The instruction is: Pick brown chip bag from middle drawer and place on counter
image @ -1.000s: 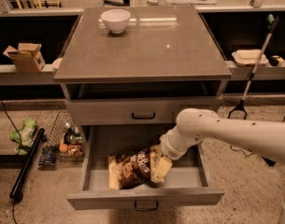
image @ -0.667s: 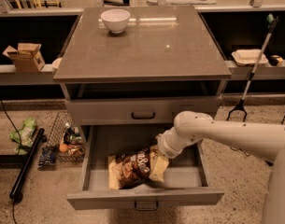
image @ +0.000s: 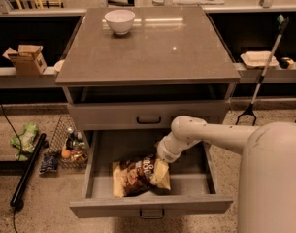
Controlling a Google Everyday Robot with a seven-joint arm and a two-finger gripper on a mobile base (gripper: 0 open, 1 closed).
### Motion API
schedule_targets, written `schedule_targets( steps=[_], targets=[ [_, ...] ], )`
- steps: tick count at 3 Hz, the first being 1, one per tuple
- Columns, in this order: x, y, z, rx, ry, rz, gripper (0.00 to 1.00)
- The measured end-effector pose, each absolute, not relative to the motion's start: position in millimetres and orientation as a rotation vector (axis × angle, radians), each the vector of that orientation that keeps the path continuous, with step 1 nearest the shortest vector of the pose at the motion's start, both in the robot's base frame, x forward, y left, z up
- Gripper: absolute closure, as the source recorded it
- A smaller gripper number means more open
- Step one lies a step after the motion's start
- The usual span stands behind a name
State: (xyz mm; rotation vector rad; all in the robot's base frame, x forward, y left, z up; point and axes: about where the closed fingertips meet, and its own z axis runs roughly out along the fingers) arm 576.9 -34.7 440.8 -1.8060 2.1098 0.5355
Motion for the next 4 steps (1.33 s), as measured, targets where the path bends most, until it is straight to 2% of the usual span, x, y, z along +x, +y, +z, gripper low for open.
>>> schedule_targets(
  steps=[1,2,4],
  targets=[
    [586,-30,420,-1.831,2.132,0.548,0.0],
    [588,-33,416,-1.823,2.146,0.538,0.18],
    [577,-52,443,-1.689,2.079,0.604,0.63]
  ],
)
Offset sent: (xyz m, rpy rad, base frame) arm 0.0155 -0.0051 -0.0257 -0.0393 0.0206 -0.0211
